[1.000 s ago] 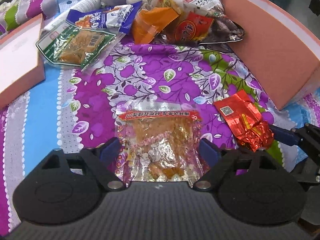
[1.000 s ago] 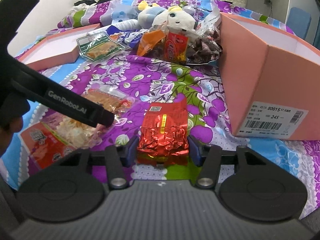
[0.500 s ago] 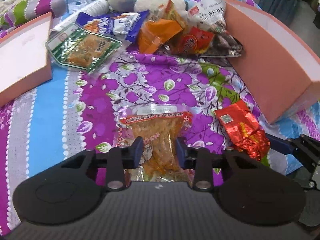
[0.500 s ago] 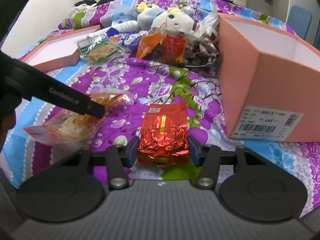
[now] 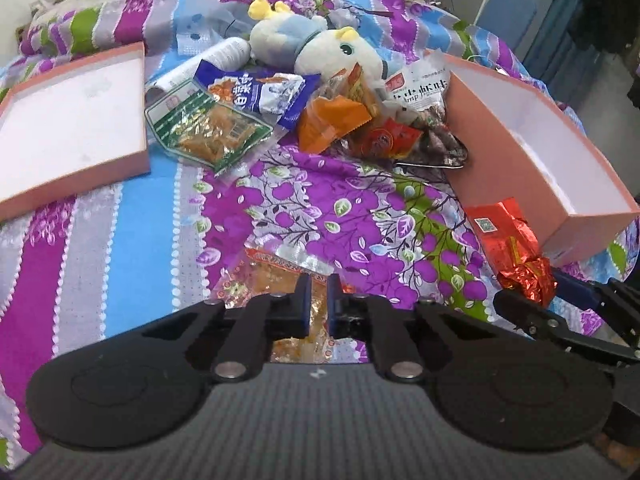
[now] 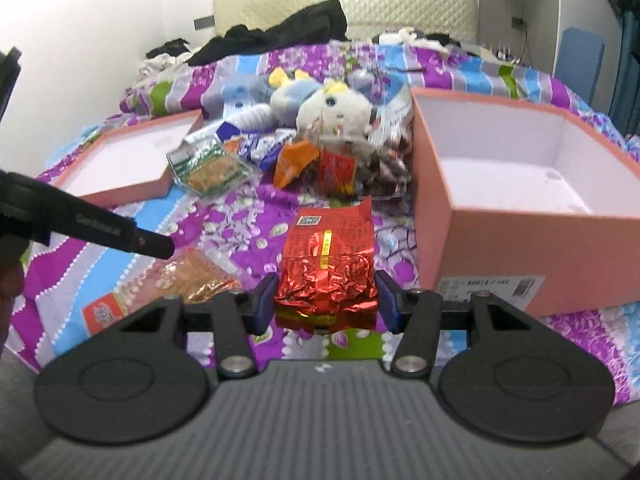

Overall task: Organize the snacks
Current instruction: 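Lift the red foil bag with the right gripper while the left gripper lifts the clear bag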

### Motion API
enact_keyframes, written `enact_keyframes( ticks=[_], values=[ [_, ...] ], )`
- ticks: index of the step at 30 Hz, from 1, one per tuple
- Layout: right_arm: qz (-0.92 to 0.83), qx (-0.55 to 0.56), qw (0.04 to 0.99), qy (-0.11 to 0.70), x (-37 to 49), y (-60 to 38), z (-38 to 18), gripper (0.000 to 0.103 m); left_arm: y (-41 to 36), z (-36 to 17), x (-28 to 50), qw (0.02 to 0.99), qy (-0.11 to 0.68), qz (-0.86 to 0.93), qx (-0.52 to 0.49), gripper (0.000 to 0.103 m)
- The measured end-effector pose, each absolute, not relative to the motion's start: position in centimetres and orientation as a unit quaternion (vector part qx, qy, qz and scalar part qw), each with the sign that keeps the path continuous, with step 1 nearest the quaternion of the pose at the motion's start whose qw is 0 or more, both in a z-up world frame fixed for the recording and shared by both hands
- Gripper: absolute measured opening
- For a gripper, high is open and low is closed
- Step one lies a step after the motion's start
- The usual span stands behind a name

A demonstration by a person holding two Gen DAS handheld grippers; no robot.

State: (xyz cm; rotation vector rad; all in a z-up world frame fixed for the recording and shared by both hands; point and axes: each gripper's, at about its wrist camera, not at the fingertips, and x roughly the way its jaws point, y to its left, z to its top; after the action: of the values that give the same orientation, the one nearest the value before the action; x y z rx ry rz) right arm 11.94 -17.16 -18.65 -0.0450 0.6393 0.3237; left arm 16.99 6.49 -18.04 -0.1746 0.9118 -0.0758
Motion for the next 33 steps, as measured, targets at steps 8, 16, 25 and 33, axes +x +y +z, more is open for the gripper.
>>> enact_keyframes(
  ticks=[8,16,25,33],
  values=[
    [0.157,-0.035,0.926,0.343,11.6,-17.8,-21.3,0.054,6.4,-20.0,16.4,0.884,0.453,-0.062,-0.100,0.060],
    [0.153,-0.041,0.919,0.362,11.7,-17.8,-22.9,0.054,5.0,-22.7,19.2,0.873,0.474,-0.101,0.051,0.092],
    [0.153,-0.041,0.915,0.371,11.9,-17.8,-23.7,0.054,6.0,-25.4,21.6,0.859,0.495,-0.114,0.070,0.093],
    [0.154,-0.032,0.910,0.384,12.3,-17.9,-24.5,0.054,5.8,-25.7,21.6,0.868,0.482,-0.100,0.059,0.075]
  ],
)
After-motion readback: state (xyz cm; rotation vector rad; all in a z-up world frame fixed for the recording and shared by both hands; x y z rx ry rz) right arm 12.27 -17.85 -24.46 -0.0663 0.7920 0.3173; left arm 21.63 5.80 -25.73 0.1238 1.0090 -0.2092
